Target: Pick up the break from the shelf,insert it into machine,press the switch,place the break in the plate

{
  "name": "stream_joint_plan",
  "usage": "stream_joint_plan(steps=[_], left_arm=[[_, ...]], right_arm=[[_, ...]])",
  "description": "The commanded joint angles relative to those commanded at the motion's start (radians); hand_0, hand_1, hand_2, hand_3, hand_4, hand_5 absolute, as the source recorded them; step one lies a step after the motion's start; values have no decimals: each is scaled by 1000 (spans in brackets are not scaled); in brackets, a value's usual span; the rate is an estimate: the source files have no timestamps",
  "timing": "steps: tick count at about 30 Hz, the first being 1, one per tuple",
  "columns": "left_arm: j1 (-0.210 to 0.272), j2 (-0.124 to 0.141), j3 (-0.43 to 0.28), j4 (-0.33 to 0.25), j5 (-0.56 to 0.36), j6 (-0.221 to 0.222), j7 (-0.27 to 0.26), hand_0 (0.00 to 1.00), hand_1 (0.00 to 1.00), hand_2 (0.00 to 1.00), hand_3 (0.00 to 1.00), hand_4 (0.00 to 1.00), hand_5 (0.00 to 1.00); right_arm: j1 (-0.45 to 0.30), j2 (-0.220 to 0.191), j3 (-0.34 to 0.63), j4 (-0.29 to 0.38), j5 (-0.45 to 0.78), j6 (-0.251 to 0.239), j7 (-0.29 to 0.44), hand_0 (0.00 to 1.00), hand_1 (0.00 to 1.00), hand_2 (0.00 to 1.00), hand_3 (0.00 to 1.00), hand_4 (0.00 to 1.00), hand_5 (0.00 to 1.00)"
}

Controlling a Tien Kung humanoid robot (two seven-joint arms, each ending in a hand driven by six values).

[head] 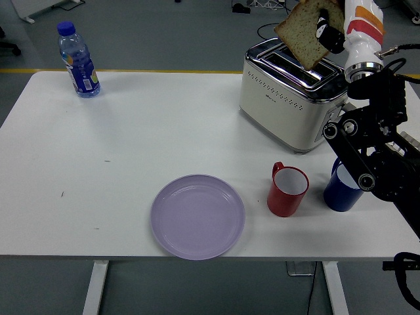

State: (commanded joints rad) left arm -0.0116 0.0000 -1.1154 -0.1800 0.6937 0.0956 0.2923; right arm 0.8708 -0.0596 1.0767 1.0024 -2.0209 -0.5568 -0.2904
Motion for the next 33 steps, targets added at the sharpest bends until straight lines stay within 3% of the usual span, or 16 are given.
stream_joint_plan(steps=[11,33], left_arm=[[-4,0,3,0,2,1,0,425,514,631,767,589,998],[-13,0,3,0,1,3,-4,422,511,629,765,593,998]], right_arm=[[10,14,-14,-73,-17,-14,30,222,319,386,491,477,2],[21,7,-12,-116,-34,4,35,228,321,385,491,493,2]])
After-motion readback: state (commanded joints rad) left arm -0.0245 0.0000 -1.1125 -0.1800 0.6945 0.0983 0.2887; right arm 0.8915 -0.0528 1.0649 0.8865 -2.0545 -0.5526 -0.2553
